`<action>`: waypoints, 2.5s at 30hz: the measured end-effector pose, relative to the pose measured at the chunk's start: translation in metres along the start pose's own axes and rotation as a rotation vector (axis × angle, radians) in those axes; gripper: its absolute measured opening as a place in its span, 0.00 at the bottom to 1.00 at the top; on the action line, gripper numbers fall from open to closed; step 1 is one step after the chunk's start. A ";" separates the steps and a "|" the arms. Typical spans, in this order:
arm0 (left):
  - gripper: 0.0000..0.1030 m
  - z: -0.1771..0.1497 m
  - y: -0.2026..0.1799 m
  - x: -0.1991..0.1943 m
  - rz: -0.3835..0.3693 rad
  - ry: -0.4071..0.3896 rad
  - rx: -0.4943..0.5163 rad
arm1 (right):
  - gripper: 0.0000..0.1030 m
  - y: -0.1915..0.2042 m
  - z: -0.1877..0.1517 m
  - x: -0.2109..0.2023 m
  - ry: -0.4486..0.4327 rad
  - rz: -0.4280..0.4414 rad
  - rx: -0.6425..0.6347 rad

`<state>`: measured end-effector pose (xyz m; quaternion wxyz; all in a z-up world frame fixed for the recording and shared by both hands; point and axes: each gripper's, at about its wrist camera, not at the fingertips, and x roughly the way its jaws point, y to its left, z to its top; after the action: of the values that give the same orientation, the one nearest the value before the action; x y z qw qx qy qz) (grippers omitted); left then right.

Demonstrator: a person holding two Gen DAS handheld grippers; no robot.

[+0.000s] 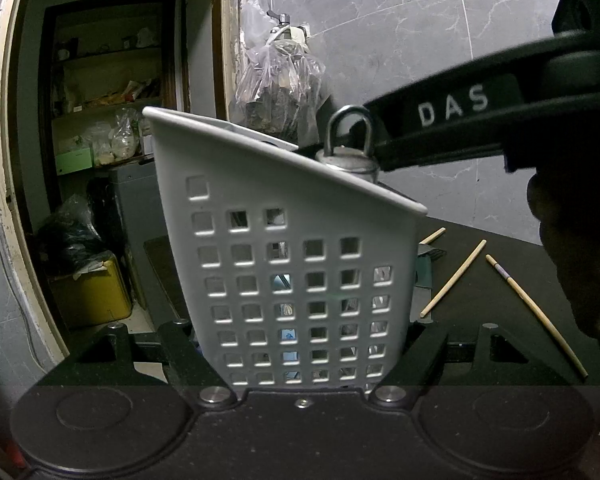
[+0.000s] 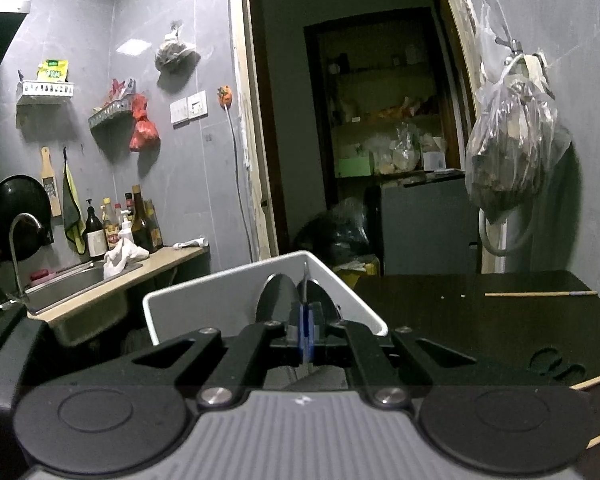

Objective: Organize utensils
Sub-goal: 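Lower the small spoon into the caddy and open the right gripper, then move the right gripper back down toward the dark fork on the table, then grasp the dark fork by its handle with the right gripper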

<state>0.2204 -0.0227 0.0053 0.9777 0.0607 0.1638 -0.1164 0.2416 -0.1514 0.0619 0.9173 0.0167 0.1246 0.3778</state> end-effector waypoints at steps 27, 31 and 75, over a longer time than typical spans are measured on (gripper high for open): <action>0.75 0.000 -0.001 0.000 0.001 0.000 0.000 | 0.64 0.002 0.007 -0.028 -0.101 0.089 -0.054; 0.75 0.000 -0.001 0.000 0.001 0.000 0.000 | 0.81 0.000 0.010 -0.037 -0.138 0.077 -0.057; 0.75 0.000 -0.001 -0.001 0.001 0.000 0.002 | 1.00 -0.146 -0.060 0.034 0.324 -0.455 0.233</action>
<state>0.2197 -0.0236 0.0056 0.9777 0.0619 0.1637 -0.1159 0.3509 -0.2364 -0.0216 0.9384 0.0332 0.3124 0.1435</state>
